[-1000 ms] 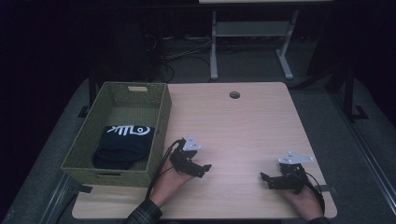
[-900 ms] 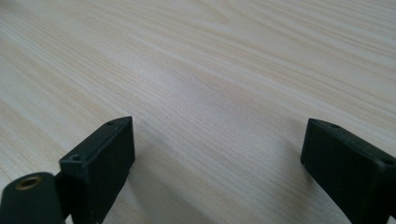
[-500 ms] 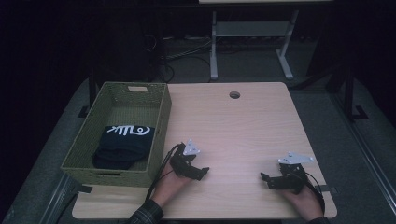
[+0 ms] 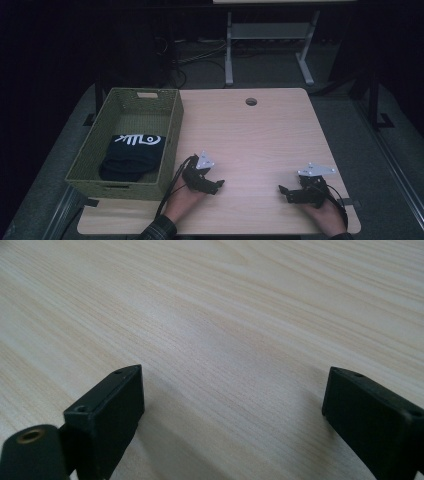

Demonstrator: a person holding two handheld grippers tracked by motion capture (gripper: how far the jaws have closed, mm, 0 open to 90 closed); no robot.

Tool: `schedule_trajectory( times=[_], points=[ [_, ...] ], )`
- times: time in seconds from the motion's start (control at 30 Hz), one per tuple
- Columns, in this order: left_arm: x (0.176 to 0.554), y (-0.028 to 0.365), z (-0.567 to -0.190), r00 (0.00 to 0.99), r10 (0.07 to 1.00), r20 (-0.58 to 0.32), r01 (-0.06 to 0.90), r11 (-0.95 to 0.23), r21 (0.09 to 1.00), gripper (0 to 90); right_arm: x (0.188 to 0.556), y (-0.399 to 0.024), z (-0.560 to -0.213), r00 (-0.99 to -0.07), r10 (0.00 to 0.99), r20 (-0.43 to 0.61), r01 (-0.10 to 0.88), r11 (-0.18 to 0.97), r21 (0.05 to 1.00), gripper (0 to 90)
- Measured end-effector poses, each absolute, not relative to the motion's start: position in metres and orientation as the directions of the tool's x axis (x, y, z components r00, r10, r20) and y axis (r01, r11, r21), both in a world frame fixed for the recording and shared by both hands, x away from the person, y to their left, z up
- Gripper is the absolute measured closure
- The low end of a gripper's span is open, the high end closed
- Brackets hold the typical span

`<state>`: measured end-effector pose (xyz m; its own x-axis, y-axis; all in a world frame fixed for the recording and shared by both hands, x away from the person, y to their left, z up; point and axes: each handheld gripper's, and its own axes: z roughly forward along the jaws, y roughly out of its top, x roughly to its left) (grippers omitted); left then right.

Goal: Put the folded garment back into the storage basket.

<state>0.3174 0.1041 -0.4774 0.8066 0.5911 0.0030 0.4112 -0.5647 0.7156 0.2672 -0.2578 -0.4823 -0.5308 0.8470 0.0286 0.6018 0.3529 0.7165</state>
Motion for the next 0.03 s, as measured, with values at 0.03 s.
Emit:
schedule_trajectory(
  times=[0.03],
  points=[
    [0.3174, 0.1041, -0.4774, 0.807, 0.591, 0.003, 0.411, -0.565, 0.716, 13.5, 0.2672, -0.2578, -0.4823, -0.532, 0.847, 0.028, 0.601, 0.354, 0.716, 9.5]
  ],
)
